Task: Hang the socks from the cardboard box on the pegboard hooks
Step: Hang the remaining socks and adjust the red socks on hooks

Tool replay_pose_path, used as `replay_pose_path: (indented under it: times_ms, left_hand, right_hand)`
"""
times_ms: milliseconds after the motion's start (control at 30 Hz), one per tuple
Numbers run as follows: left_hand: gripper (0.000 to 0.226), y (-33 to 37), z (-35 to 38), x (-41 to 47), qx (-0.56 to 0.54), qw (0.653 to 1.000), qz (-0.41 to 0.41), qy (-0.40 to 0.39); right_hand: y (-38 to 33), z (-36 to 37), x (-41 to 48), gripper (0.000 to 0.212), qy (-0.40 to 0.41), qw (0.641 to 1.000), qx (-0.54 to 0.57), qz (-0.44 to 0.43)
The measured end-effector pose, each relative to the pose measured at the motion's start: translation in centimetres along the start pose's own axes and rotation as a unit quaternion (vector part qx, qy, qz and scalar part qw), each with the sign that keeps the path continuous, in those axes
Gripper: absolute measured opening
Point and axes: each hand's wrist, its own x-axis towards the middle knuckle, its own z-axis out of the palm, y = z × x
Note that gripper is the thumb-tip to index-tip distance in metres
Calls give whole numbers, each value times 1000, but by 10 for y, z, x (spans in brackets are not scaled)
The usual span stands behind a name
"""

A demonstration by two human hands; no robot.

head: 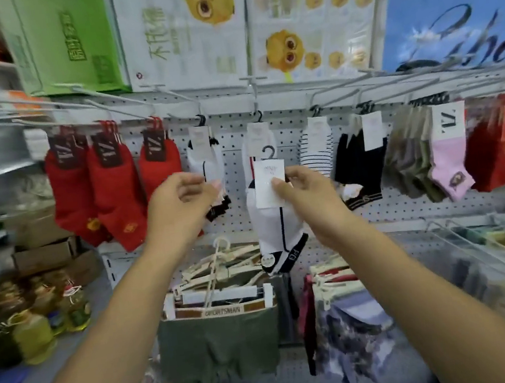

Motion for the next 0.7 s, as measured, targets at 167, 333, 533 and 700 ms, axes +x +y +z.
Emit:
replay_pose_path:
  times_ms: [167, 333, 533, 700]
  left_hand:
    - [34, 8, -28, 74, 20, 990, 115, 81]
    - [18, 16, -32, 113, 28, 976, 198, 82]
    - [12, 9, -32, 121, 23, 963, 252, 92]
    - [19, 11, -31, 116, 10, 963, 254, 88]
  right_hand:
    - [-12, 50, 54, 15, -10, 994, -57, -90]
    - [-24, 90, 102, 25, -13, 984, -89, -152]
    - [-20, 111, 139, 25, -3, 977, -123, -176]
    - [-8, 123, 153, 28, -27, 989, -95, -108]
